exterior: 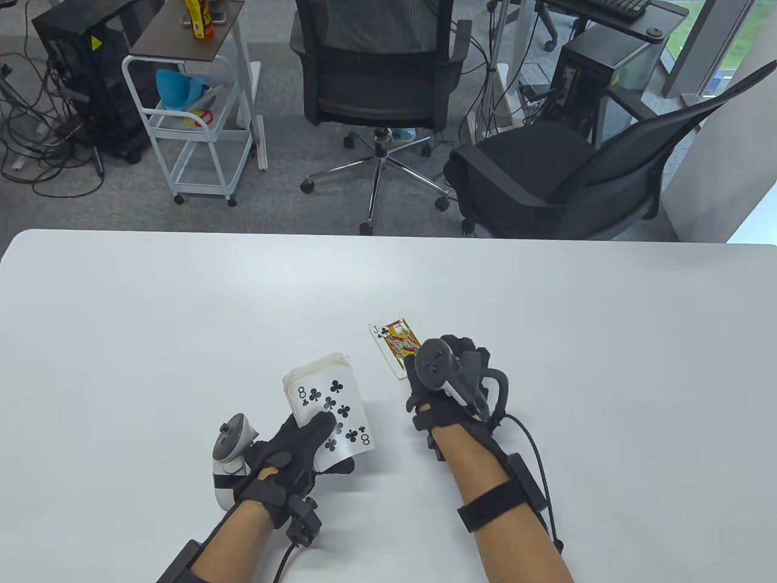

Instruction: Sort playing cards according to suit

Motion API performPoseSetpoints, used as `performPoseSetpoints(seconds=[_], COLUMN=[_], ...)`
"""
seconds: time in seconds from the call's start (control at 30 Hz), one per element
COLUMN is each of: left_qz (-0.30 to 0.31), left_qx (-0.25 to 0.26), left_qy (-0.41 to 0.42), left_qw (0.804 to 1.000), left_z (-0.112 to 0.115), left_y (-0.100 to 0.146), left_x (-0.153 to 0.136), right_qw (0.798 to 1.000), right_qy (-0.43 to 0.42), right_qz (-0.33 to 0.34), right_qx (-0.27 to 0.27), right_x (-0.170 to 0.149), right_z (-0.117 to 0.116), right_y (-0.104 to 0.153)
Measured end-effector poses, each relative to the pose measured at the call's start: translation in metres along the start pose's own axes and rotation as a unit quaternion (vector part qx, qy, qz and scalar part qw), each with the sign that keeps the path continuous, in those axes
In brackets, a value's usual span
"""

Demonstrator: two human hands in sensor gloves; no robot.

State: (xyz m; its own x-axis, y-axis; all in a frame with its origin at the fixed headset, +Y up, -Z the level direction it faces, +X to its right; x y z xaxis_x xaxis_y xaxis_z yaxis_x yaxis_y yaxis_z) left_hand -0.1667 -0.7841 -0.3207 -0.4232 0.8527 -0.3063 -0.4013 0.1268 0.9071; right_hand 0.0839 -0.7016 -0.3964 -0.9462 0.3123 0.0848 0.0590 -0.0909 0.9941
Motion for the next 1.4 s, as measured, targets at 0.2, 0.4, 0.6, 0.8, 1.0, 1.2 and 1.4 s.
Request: performPoseSetpoints(seconds=[0.2, 0.4, 0.6, 0.8, 1.0, 1.2, 1.4], left_qz=[0.005, 0.009, 0.019, 0.017, 0.014, 0.011, 0.009], left_qx=[0.0, 0.005, 0.016, 0.003, -0.01, 0.003, 0.015], left_qy=[-0.011, 0.0, 0.001, 0.025, 0.014, 0.011, 0.006], left_qw=[1.0, 1.0, 1.0, 1.0, 1.0, 1.0, 1.0], left_z=[-0.001, -0.005, -0.007, -0.001, 0.006, 0.0, -0.002], left_y=[-0.001, -0.001, -0.001, -0.001, 0.0, -0.002, -0.008], left_x=[0.0, -0.001, 0.0, -0.005, -0.007, -0.007, -0.006], right_qw=[0.971, 0.972, 0.972, 0.958, 0.959, 0.964, 0.968], right_qy=[-0.201, -0.159, -0.133, -0.203, -0.195, -0.186, -0.181], right_qz=[0.124, 0.171, 0.181, 0.171, 0.16, 0.129, 0.118], right_qx=[-0.021, 0.012, -0.061, -0.108, -0.133, -0.141, -0.131], right_x=[0.023, 0.049, 0.058, 0.049, 0.035, 0.023, 0.013], right_z=[0.001, -0.022, -0.02, -0.012, -0.004, -0.006, -0.009], right_y=[0.056, 0.072, 0.082, 0.088, 0.088, 0.083, 0.075])
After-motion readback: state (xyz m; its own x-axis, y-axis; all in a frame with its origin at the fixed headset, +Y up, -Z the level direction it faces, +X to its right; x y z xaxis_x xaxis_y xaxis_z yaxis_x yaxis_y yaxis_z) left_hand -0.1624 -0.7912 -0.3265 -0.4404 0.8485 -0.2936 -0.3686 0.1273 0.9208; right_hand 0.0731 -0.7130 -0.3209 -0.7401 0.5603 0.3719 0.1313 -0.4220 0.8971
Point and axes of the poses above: the tracker on the back of each hand, its own x axis roughly to the thumb side, its own y axis roughly from the fingertips to the wrist, z = x × y, the point moved 5 cm from there along -y, roughly from the wrist to the fingertips, and after that the axes turned 9 degrees about y, right-handed, at the moved point
